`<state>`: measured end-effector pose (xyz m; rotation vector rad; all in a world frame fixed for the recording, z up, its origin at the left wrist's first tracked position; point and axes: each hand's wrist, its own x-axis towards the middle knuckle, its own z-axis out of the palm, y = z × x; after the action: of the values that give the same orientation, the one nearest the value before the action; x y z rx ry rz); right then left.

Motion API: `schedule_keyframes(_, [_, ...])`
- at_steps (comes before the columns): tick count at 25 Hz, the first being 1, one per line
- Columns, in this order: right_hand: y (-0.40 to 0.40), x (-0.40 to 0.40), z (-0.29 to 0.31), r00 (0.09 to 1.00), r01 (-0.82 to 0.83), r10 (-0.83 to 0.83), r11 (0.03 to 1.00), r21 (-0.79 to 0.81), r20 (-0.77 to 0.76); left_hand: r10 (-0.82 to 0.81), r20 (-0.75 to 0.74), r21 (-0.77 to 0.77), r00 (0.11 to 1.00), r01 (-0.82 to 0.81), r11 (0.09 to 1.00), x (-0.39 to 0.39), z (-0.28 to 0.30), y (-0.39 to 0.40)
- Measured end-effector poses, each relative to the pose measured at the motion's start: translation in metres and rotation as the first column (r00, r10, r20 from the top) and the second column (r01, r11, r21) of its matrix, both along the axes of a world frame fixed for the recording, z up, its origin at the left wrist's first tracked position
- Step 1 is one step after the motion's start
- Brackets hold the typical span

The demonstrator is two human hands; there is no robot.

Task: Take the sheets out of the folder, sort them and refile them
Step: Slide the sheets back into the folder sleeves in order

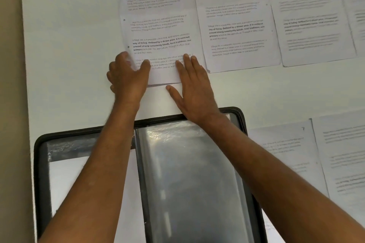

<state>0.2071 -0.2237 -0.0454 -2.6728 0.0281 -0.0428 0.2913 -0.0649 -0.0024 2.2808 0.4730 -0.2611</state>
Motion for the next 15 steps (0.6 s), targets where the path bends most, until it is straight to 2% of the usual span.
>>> schedule_keyframes(3, [0.000,0.000,0.001,1.000,-0.001,0.001,1.000,0.016,0.002,0.149,-0.033,-0.266,0.988,-0.152,0.952,0.010,0.003,0.005])
schedule_keyframes(6, [-0.002,0.000,0.000,1.000,-0.003,0.003,0.999,0.037,0.010,0.278,-0.094,-0.424,0.956,-0.291,0.858,0.014,0.003,0.008])
schedule_keyframes(8, [-0.002,0.000,0.001,1.000,-0.003,0.003,0.999,0.053,-0.004,0.287,-0.094,-0.508,0.953,-0.294,0.810,0.013,-0.001,0.010])
schedule_keyframes(10, [-0.002,0.000,0.006,0.999,-0.011,0.013,0.996,0.094,-0.029,0.174,-0.040,-0.498,0.984,-0.170,0.850,0.006,0.000,0.008])
schedule_keyframes(12, [-0.007,0.003,0.017,0.991,-0.018,0.046,0.976,0.216,-0.125,0.061,0.021,-0.407,0.998,-0.047,0.912,-0.001,0.003,0.005])
schedule_keyframes(14, [-0.016,0.006,0.039,0.955,0.056,0.086,0.888,0.457,-0.284,0.032,0.035,-0.396,0.999,-0.015,0.918,-0.007,0.007,0.005])
schedule_keyframes(15, [-0.021,0.006,0.049,0.936,0.135,0.089,0.804,0.579,-0.342,0.039,0.028,-0.412,0.999,-0.024,0.911,-0.010,0.011,0.005])
